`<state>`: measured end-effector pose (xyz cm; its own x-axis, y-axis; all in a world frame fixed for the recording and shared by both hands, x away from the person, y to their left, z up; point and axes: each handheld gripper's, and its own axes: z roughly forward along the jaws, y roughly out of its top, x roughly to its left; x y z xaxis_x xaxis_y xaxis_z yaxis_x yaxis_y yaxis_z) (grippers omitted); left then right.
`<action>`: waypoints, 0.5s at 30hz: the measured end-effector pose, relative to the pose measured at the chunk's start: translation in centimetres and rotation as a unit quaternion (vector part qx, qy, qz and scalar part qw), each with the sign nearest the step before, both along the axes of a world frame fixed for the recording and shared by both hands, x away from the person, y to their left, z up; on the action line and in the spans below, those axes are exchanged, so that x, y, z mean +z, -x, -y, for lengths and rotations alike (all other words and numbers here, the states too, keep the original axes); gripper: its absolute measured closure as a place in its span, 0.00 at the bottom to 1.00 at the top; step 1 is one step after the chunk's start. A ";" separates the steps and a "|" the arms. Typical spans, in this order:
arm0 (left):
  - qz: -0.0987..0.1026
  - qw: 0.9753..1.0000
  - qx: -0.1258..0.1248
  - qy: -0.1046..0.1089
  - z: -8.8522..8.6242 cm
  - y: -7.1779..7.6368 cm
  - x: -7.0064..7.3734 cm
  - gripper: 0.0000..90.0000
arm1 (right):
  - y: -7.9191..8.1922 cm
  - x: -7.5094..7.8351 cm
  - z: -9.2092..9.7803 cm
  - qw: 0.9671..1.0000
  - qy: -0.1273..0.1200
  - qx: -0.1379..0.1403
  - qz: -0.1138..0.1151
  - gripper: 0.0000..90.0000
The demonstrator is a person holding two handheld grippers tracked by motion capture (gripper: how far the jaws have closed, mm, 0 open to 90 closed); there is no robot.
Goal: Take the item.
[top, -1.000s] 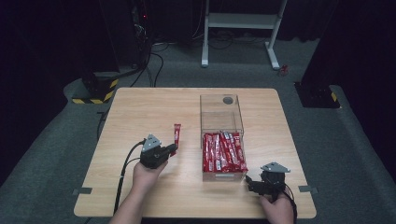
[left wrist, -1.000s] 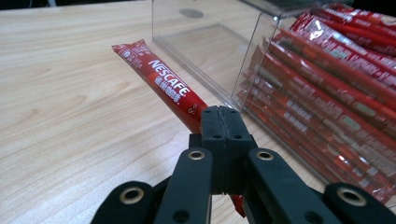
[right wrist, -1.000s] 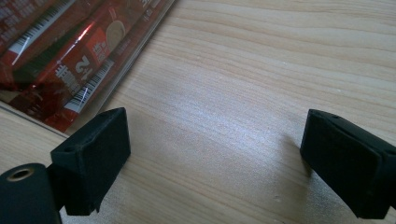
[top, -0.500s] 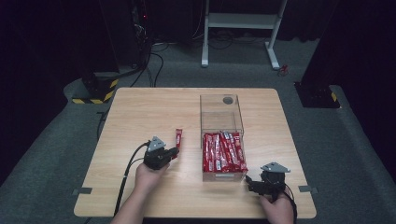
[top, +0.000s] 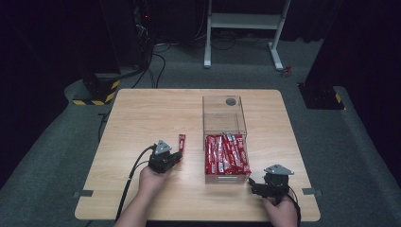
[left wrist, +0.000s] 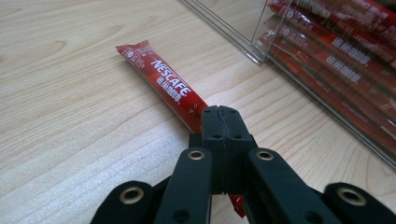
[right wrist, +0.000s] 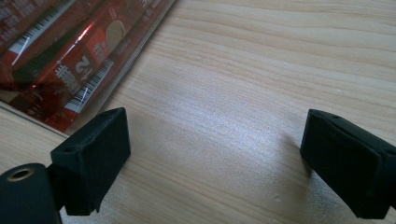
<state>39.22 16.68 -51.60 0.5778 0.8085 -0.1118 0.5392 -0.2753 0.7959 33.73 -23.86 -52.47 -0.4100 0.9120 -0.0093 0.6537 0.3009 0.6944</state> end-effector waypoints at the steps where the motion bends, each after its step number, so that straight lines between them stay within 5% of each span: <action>1: -0.001 1.000 0.002 0.000 0.1 0.0 -0.1 1.00 | 0.0 0.0 0.0 1.000 0.000 0.000 0.000 0.09; 15: -0.004 1.000 0.007 -0.003 0.1 0.0 -0.2 0.92 | 0.0 0.0 0.0 1.000 0.000 0.000 0.000 0.09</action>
<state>39.23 16.55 -51.76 0.5650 0.8176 -0.1108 0.5489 -0.2721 0.7904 33.73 -23.86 -52.47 -0.4100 0.9120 -0.0092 0.6536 0.3009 0.6945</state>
